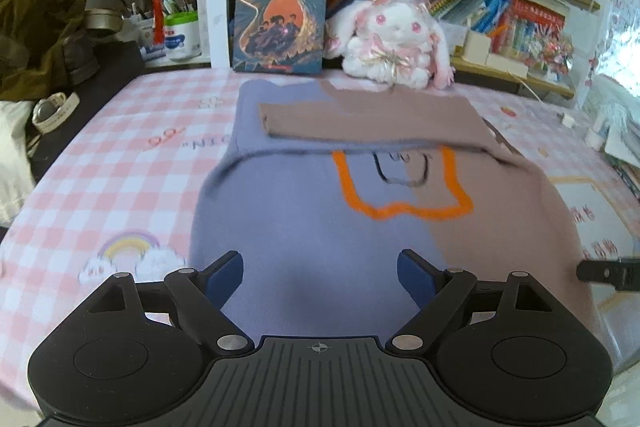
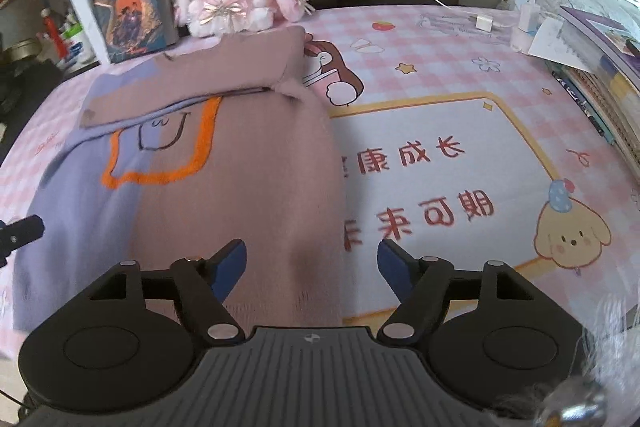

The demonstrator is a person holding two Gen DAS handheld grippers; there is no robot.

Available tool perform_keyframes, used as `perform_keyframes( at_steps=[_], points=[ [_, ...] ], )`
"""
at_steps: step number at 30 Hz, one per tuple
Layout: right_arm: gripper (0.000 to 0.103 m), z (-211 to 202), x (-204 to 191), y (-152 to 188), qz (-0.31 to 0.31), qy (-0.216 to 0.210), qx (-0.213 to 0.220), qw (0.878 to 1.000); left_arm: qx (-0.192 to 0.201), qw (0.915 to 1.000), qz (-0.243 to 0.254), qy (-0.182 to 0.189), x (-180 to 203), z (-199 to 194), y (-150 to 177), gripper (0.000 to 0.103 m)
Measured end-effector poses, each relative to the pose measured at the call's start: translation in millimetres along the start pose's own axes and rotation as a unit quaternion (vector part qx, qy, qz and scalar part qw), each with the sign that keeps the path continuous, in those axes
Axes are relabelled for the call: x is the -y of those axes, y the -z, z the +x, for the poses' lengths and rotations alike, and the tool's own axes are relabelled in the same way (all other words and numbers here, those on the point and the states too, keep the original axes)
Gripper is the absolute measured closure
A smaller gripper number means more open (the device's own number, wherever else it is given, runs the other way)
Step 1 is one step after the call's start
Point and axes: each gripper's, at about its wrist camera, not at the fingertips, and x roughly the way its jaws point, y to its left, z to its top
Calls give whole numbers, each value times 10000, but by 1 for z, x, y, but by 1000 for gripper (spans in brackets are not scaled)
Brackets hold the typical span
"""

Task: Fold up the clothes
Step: 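Grasp the sweater side edges with both grippers to fold them inward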

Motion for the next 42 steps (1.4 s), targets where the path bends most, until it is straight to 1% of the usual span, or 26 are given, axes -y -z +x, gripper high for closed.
perform_keyframes(
  at_steps=[4, 9, 14, 16, 19, 21, 22, 24, 26, 28, 30, 33, 34, 35, 36, 38, 40, 41, 42],
  points=[
    [31, -12, 4, 22, -204, 3, -15, 9998, -105, 9998, 22, -142, 9, -20, 23, 16],
    [30, -27, 11, 47, -293, -69, 12, 9995, -228, 9993, -55, -299, 14, -38, 47, 16],
    [29, -35, 22, 56, -110, -190, 61, 9997, -49, 9980, -245, -574, 3, -49, 54, 16],
    [29, -37, 26, 57, 18, -260, 111, 9996, -73, 9967, -529, -615, -14, -50, 54, 16],
    [30, -38, 35, 57, 271, -365, 174, 9988, -51, 9928, -1050, -580, -40, -50, 54, 19],
    [32, -34, 41, 53, 503, -442, 200, 9976, -63, 9895, -1336, -554, -53, -47, 55, 27],
    [33, -31, 45, 51, 654, -492, 199, 9964, -106, 9874, -1489, -527, -58, -44, 55, 29],
    [37, -24, 51, 46, 927, -606, 156, 9937, -195, 9821, -1814, -458, -69, -37, 56, 40],
    [46, -18, 53, 41, 1086, -698, 113, 9916, -292, 9762, -2118, -374, -78, -29, 56, 45],
    [48, -12, 54, 37, 1162, -733, 94, 9905, -423, 9718, -2297, -326, -84, -20, 57, 53],
    [50, -6, 54, 32, 1235, -745, 72, 9895, -448, 9720, -2279, -343, -85, -14, 55, 61],
    [51, 1, 53, 26, 1311, -731, 55, 9886, -484, 9737, -2218, -218, -83, -6, 50, 66],
    [53, 4, 52, 25, 1325, -722, 44, 9885, -488, 9743, -2192, -173, -82, -4, 48, 67],
    [56, 7, 51, 23, 1322, -711, 19, 9887, -502, 9750, -2162, -146, -81, -1, 46, 75],
    [57, 10, 50, 22, 1327, -701, -20, 9887, -517, 9756, -2130, -123, -80, 2, 45, 83],
    [58, 16, 48, 19, 1389, -680, -80, 9879, -544, 9760, -2104, -131, -80, 7, 41, 89],
    [60, 19, 45, 17, 1447, -692, -75, 9870, -584, 9748, -2150, -97, -81, 9, 38, 90],
    [72, 21, 44, 16, 1460, -713, -87, 9867, -609, 9738, -2190, -75, -81, 8, 36, 92],
    [82, 22, 42, 15, 1476, -773, -116, 9860, -560, 9743, -2184, 41, -79, 5, 34, 92]
  ],
)
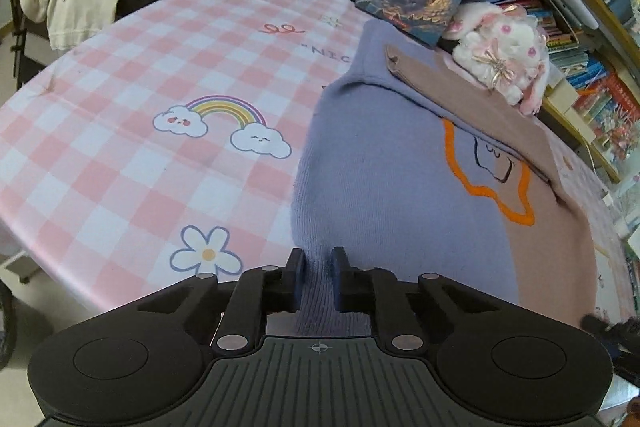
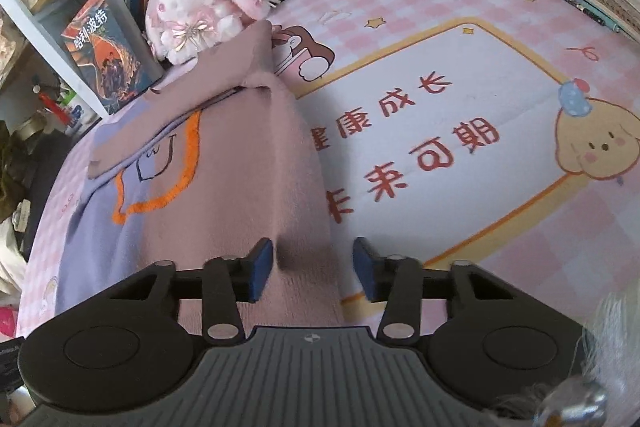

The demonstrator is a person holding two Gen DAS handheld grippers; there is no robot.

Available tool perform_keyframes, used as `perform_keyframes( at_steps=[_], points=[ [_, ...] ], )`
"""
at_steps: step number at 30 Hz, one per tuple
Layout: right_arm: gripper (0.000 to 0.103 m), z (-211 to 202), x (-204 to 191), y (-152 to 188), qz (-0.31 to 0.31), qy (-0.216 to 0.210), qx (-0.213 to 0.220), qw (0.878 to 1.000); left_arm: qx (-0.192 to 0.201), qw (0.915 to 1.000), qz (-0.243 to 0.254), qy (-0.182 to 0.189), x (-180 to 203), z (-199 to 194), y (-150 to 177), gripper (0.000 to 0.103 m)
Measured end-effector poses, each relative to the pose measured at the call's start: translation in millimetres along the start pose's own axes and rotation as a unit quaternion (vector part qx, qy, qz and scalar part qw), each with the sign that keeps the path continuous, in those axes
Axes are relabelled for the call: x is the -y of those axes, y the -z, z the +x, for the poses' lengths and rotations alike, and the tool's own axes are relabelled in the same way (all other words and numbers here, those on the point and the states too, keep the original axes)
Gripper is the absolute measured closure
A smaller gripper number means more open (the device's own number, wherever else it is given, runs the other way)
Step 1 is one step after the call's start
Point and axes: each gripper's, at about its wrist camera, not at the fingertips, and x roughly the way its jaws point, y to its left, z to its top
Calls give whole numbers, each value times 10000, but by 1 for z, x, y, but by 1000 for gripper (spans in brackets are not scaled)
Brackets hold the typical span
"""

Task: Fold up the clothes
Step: 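Grasp the sweater side edges with both grippers to fold them inward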

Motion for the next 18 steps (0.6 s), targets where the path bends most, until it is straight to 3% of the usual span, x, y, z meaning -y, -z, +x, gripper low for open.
perform_keyframes(
  at_steps=[1, 4, 6, 13, 18],
  points=[
    [89, 1, -2, -1, 27, -121, -76, 9999, 37, 9999, 28, 149, 3, -4, -1, 92],
    [89, -4, -12, -3, -65, -603, -37, 9982, 116, 9983, 331, 470, 17, -10, -4, 90],
    [88, -4, -15, -2, -137, -706, -35, 9974, -3, 9981, 409, 469, 18, -6, -4, 87],
    [74, 0, -3, 6, 133, -603, -337, 9975, -349, 9980, -126, 513, -3, 0, 0, 78],
    [73, -2, 3, 10, 263, -696, -380, 9965, -463, 9963, -516, 514, -13, 6, 1, 72]
  ],
)
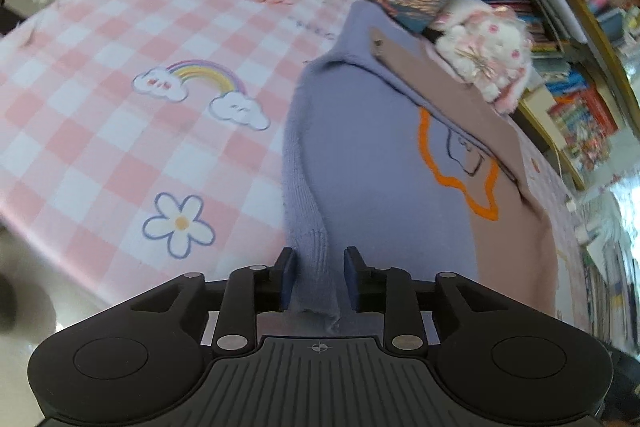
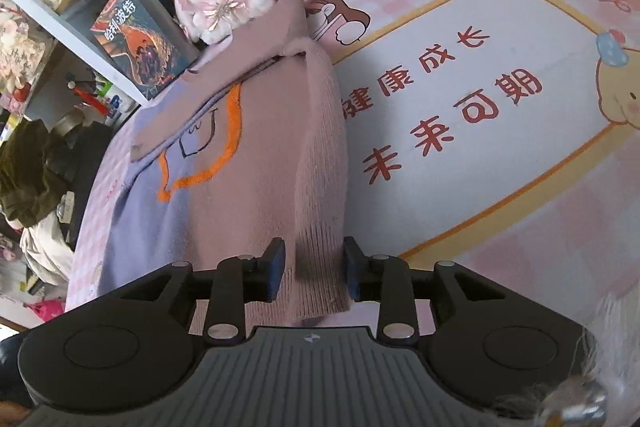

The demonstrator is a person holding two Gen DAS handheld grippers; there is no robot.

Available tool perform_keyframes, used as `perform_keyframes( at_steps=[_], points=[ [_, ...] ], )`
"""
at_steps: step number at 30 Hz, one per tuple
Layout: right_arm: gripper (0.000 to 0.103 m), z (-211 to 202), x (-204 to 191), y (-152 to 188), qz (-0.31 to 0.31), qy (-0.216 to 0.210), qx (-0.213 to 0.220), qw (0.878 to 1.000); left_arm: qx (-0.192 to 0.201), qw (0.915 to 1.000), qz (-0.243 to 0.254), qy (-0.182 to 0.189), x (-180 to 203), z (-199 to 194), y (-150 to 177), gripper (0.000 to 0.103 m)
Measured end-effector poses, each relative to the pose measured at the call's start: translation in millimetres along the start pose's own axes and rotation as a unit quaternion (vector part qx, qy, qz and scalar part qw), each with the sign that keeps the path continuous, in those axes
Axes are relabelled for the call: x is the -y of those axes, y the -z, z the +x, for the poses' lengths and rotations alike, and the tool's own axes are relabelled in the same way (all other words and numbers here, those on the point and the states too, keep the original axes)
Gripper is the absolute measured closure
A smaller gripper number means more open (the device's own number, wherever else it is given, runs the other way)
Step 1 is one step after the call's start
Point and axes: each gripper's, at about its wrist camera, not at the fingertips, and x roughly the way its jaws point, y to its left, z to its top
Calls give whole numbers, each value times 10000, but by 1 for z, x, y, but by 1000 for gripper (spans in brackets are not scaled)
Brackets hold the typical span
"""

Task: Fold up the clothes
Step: 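Grasp the sweater side edges with both grippers to fold them inward, then lift the side edges with both grippers and lay them toward the sweater center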

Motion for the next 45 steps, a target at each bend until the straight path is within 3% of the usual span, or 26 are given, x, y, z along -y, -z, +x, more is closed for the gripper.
perform_keyframes(
  at_steps=[3, 6, 8, 10, 11, 13, 19, 26, 35, 39, 45],
  points=[
    [75, 0, 2, -1, 54, -28, 0, 10000, -18, 10000, -17, 83, 1, 0, 0, 63],
    [84, 0, 5, -1, 99, -6, -5, 10000, 6, 9999, -11, 149, 2, -1, 1, 58],
    [89, 0, 7, -1, 118, -6, -28, 9999, 6, 9999, 53, 128, 4, -1, 2, 62],
    [91, -1, 9, -1, 172, -21, -63, 9998, -14, 9999, 63, 99, 4, 0, 3, 78],
    [93, -2, 11, -1, 207, -32, -83, 9997, -31, 10000, 19, 87, 2, 0, 3, 92],
    [93, -4, 13, 0, 287, -97, -101, 9995, -66, 9999, -67, 64, -1, 0, 4, 96],
    [94, -18, 21, 2, 498, -360, -110, 9980, -21, 9998, -163, 116, -3, -12, 12, 99],
    [94, -47, 30, 18, 484, -496, -290, 9972, -100, 9980, -493, 374, -16, -39, 42, 99],
    [94, -78, 65, 49, 869, -564, -1003, 9895, -387, 9946, -844, 473, -36, -63, 84, 99],
    [94, -89, 62, 39, 726, -663, -847, 9915, 6, 9918, -813, 982, -22, -70, 77, 99],
    [94, -110, 42, -4, 911, -1518, 136, 9841, 783, 9762, -1006, 1753, 6, -77, 29, 99]
  ],
)
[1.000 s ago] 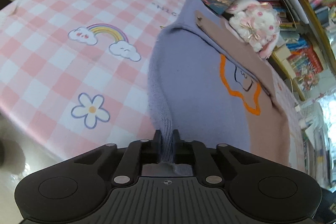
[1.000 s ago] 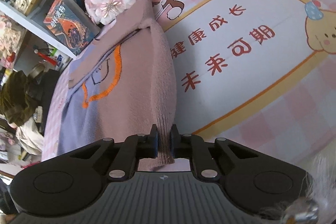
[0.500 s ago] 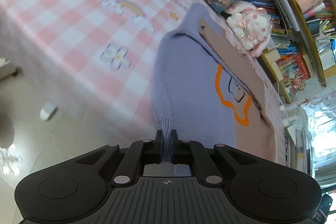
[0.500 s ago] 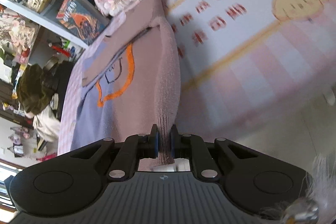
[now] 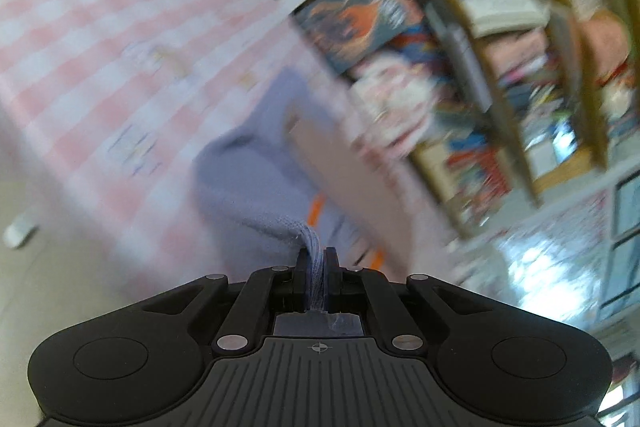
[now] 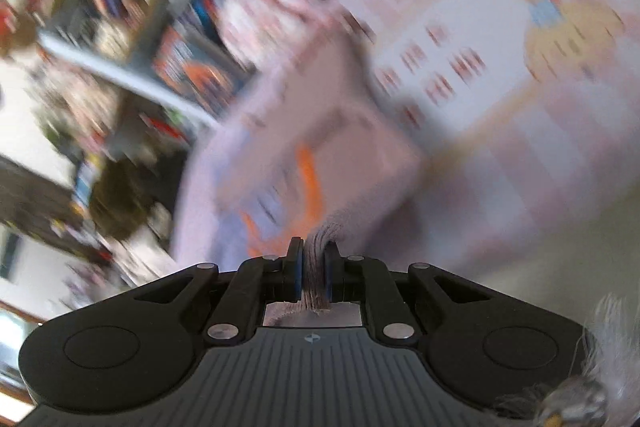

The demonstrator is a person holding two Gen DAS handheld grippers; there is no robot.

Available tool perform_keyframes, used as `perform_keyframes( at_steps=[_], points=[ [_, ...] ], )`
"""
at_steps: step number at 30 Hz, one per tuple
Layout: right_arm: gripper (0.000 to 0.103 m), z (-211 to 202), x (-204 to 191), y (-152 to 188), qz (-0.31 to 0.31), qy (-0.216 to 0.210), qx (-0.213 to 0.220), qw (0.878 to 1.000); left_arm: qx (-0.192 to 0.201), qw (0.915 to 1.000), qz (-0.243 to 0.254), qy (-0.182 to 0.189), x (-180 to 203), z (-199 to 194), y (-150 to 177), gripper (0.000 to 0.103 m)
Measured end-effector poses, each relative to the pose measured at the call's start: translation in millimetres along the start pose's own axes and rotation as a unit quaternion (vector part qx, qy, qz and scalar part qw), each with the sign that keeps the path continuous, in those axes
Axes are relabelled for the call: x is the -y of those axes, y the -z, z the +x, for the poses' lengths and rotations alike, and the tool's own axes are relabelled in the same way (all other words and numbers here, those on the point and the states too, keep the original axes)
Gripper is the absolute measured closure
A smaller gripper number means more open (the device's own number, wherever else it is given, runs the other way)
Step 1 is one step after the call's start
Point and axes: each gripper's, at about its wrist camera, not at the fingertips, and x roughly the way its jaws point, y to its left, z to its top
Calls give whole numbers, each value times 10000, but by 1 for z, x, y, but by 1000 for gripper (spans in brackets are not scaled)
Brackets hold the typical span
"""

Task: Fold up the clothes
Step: 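Lift the side edges with both grippers and lay them toward the sweater center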

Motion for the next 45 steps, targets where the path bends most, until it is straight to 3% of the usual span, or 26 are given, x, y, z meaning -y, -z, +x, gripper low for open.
perform_keyframes(
  at_steps=[5, 14, 25, 32, 34, 35, 36, 37, 38, 41, 45],
  points=[
    [94, 8, -14, -39, 260, -563, 696, 9956, 430, 9979, -217, 439, 15, 21, -42, 99],
    [94, 51, -31, -87, 88, -365, 966, 9946, 351, 9983, -73, 460, 26, 71, -91, 99],
    [94, 118, -26, -130, 311, -72, 999, 9945, -101, 9999, -49, 89, 16, 141, -131, 99],
    [93, 159, -14, -143, 509, 375, 858, 9943, -461, 9986, -54, -267, 4, 182, -141, 97],
    [90, 168, -12, -146, 549, 550, 820, 9936, -542, 9977, 26, -398, 3, 190, -143, 91],
    [84, 170, -12, -147, 555, 684, 812, 9928, -581, 9971, 118, -476, 3, 194, -145, 79],
    [77, 173, -12, -148, 560, 819, 804, 9918, -601, 9959, 302, -612, 6, 196, -147, 60],
    [58, 174, -13, -149, 515, 971, 828, 9905, -586, 9941, 496, -764, 8, 197, -149, 50],
    [49, 172, -16, -150, 377, 1157, 912, 9884, -515, 9918, 729, -917, 10, 195, -151, 44],
    [43, 168, -23, -153, -86, 1704, 1124, 9789, -361, 9848, 1206, -1196, 11, 188, -155, 44],
    [43, 176, -32, -149, -1154, 2257, 939, 9628, -429, 9796, 1606, -1126, 12, 185, -147, 44]
  ],
)
